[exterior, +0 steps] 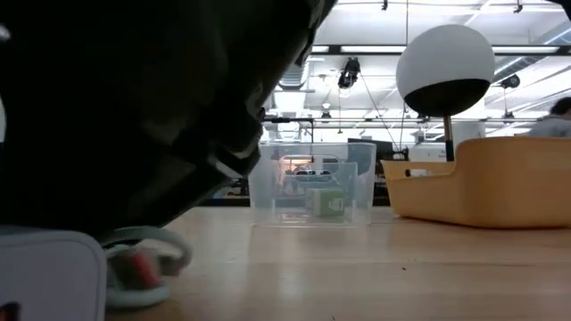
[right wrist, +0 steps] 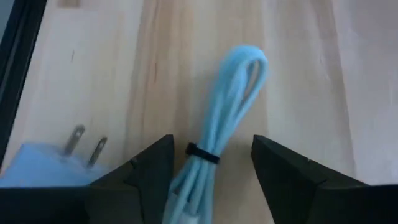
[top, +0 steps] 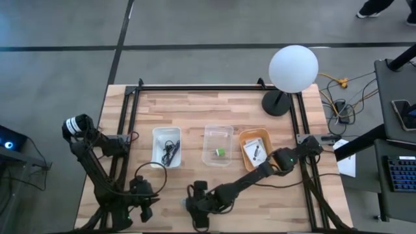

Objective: Pick and place items into bin
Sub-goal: Put the blue charger cable into the white bin

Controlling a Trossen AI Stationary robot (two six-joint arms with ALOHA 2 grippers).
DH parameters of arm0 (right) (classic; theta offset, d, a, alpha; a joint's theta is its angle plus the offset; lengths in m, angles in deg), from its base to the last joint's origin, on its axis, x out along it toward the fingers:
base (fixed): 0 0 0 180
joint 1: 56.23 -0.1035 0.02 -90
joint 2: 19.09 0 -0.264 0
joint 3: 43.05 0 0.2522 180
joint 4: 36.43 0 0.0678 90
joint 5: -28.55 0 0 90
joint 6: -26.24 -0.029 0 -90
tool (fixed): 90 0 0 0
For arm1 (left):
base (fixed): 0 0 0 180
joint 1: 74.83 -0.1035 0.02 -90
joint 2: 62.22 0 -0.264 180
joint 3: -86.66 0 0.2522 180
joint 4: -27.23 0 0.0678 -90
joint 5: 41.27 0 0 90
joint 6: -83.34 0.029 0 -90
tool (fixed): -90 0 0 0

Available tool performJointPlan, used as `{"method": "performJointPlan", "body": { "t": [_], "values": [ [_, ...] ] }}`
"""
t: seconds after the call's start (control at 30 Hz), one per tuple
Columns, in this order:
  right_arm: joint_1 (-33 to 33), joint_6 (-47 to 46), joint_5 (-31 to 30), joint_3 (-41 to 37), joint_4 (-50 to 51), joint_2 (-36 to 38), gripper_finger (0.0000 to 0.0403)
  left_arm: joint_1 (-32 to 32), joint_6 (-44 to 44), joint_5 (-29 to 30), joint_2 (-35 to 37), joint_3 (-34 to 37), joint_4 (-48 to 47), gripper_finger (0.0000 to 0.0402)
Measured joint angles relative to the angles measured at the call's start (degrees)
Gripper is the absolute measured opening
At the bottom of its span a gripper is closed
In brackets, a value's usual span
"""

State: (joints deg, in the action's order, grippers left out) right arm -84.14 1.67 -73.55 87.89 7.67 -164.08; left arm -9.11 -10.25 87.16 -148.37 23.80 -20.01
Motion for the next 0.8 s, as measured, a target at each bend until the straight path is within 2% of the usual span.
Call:
{"method": "performJointPlan", "body": {
  "t": [0.13,0.33,0.43,0.47,0.67,0.8],
  "values": [
    [-0.1,5.0,-3.0,-0.7,0.4,0.1,0.0173,-0.6,0.0,0.1,0.0,0.0,-0.1,0.0061],
    [1.9,3.4,-3.5,1.7,5.4,0.0,0.0084,-0.9,-0.4,1.7,0.3,-0.5,-0.1,0.0061],
    [3.3,-2.7,-3.4,4.1,7.7,0.0,0.0031,-0.9,-0.4,5.0,1.5,-1.3,-0.3,0.0061],
    [3.8,-5.5,-3.2,5.0,8.1,0.0,0.0025,-0.9,-0.4,6.3,2.1,-1.7,-0.9,0.0061],
    [8.7,-25.5,-1.1,10.6,7.4,2.4,0.0020,-0.9,-0.3,12.5,10.2,-5.1,-10.4,0.0061],
    [12.3,-32.6,0.0,16.1,5.9,3.3,0.0018,-0.6,2.0,15.1,17.6,-8.1,-18.3,0.0061]
  ]
}}
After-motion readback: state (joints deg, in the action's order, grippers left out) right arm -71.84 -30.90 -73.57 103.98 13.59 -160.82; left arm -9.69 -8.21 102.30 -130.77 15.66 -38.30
